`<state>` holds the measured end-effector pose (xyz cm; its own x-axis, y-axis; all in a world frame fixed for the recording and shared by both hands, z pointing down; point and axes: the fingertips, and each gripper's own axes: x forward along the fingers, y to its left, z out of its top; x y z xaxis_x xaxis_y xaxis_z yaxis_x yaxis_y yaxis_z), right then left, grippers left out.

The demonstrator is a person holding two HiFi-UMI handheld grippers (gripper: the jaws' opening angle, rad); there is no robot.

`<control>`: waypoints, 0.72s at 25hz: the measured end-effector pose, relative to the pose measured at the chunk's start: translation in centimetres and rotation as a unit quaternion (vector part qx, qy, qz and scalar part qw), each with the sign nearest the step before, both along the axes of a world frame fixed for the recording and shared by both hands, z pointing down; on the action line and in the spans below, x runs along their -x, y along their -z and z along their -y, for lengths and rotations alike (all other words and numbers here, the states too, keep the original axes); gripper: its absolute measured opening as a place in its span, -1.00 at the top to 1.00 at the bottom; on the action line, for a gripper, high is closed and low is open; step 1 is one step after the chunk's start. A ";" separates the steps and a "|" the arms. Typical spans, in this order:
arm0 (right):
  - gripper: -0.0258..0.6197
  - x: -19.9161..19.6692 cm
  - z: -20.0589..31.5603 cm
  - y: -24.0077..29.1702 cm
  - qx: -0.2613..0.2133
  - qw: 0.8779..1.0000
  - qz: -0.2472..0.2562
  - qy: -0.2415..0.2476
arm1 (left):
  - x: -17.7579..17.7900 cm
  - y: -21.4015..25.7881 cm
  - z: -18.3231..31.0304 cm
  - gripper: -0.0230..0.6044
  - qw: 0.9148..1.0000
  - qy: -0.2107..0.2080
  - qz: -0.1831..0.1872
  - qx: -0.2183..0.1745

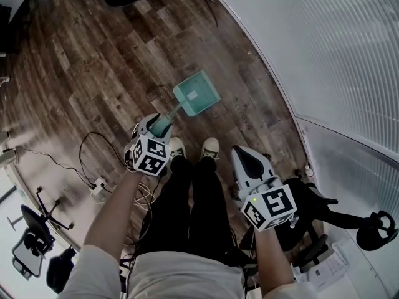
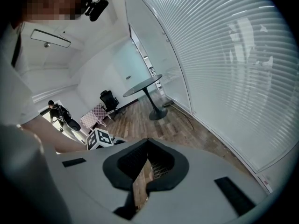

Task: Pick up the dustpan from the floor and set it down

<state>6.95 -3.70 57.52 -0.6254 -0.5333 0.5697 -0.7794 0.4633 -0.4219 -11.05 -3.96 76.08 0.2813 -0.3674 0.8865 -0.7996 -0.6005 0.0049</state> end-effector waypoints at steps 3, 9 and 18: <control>0.85 0.1 -0.2 0.4 -0.004 1.000 0.000 0.001 | 0.3 0.4 -0.2 0.27 1.000 0.001 0.004 -0.004; 0.85 0.5 -0.5 1.6 -0.011 1.000 0.005 0.005 | 0.8 2.1 -0.9 0.27 1.000 -0.010 0.004 -0.012; 0.85 0.7 -1.3 5.9 -0.029 1.000 0.000 0.005 | 0.6 8.0 -1.4 0.29 0.999 -0.009 -0.045 -0.023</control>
